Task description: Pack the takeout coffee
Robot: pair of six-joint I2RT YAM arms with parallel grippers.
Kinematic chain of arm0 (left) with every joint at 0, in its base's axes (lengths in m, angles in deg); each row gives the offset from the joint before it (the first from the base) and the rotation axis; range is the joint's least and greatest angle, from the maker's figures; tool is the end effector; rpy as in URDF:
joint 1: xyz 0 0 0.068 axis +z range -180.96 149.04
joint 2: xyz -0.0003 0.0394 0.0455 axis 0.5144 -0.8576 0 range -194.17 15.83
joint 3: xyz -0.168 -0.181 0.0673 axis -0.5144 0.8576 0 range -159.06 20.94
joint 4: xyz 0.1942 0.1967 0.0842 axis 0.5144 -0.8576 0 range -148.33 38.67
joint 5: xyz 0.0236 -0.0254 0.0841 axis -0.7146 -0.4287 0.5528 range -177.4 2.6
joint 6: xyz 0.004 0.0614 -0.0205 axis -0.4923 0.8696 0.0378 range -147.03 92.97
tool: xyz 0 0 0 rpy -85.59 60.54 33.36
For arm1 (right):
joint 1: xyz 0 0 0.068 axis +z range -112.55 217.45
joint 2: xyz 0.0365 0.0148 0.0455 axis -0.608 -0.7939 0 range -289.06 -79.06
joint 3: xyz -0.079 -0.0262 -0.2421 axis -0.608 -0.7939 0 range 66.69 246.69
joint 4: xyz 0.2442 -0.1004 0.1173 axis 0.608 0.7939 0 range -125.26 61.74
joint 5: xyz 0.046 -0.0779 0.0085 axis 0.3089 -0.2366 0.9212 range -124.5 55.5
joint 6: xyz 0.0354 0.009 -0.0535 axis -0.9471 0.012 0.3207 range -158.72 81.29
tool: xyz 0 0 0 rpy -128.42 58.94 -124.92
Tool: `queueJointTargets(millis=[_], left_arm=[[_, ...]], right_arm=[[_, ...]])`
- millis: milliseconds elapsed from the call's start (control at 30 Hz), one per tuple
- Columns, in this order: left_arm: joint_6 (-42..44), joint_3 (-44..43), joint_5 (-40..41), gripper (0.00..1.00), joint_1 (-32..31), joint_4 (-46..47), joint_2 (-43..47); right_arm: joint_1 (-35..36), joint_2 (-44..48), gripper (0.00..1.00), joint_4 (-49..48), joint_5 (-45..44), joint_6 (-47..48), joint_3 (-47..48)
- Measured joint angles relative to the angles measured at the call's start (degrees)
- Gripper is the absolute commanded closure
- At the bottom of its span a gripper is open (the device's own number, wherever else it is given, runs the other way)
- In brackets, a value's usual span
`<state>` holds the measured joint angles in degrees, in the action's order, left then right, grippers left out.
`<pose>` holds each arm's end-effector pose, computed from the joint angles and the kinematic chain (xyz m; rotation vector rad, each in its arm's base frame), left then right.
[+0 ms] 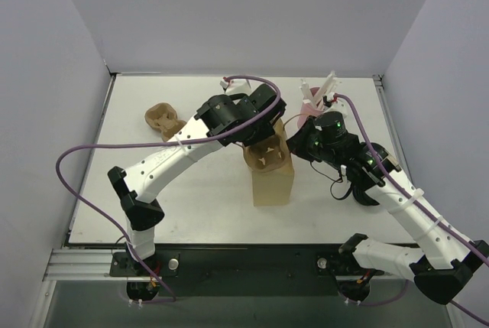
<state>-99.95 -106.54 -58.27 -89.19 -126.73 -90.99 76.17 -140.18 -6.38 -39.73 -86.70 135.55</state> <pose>0.2289 -0.3229 0.4058 -0.5037 2.3565 -0.4368 0.2216 0.1718 0.3809 0.2296 2.0379 0.8963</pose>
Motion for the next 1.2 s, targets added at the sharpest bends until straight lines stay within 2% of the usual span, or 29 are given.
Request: queueJointTargets(millis=[400,1200], left_arm=[[2.32,0.31,0.44,0.81,0.33,2.08,0.33],[3.91,7.56,-1.09,0.81,1.18,11.1,5.38]], right_arm=[[0.0,0.0,1.0,0.0,0.02,0.24,0.0],[0.0,0.13,1.0,-0.39,0.02,0.44,-0.9]])
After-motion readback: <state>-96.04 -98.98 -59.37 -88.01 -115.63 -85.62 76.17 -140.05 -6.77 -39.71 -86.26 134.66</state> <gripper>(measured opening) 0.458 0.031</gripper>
